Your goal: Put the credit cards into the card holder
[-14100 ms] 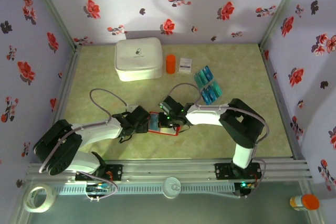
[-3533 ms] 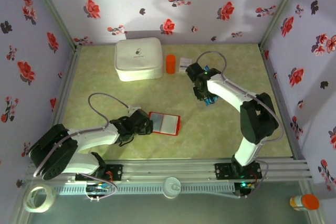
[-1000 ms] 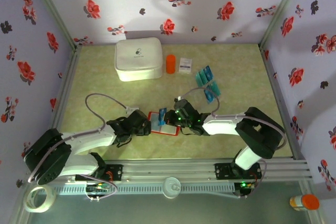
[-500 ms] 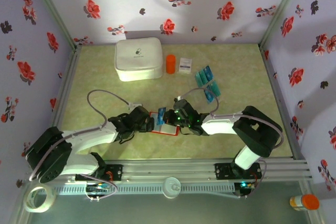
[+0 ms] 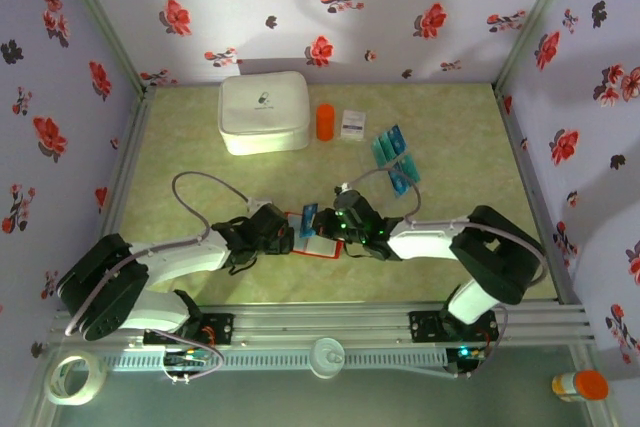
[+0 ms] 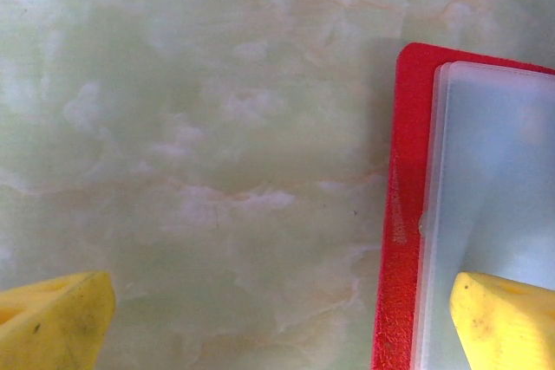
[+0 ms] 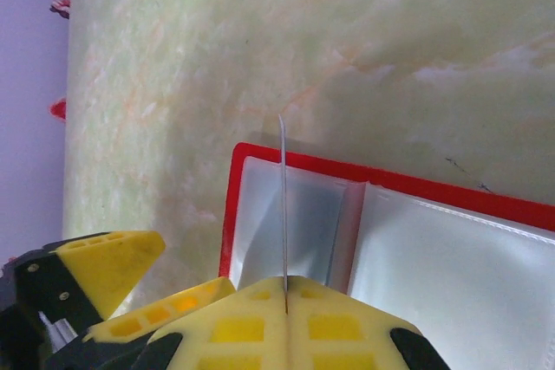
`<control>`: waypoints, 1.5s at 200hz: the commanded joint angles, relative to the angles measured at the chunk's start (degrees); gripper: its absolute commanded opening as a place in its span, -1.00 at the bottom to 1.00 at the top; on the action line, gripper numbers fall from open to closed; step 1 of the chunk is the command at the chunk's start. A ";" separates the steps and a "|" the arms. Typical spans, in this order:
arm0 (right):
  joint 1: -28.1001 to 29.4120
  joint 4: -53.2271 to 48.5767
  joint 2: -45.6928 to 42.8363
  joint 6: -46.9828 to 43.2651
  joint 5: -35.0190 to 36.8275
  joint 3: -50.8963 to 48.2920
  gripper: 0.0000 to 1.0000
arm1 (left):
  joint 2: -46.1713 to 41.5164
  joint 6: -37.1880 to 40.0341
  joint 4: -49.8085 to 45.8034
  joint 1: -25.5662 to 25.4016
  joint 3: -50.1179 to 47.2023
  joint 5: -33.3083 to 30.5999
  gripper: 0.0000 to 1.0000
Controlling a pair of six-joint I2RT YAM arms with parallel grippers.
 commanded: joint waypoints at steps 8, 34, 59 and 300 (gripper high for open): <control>0.28 0.11 -4.32 0.19 3.97 -2.41 -1.00 | 0.61 0.09 -0.08 0.12 -1.16 -0.49 0.99; 0.28 3.17 -5.30 1.14 5.47 -5.10 -1.00 | 0.63 -0.31 -0.23 0.16 -1.42 -0.85 0.99; 0.35 6.22 -5.28 1.64 6.59 -7.02 -1.00 | 0.89 -0.41 -0.69 0.07 -1.41 -1.25 0.99; 2.73 19.75 2.15 5.66 10.44 -11.45 -1.00 | 0.19 -0.98 -0.78 -0.11 -1.93 -1.68 0.99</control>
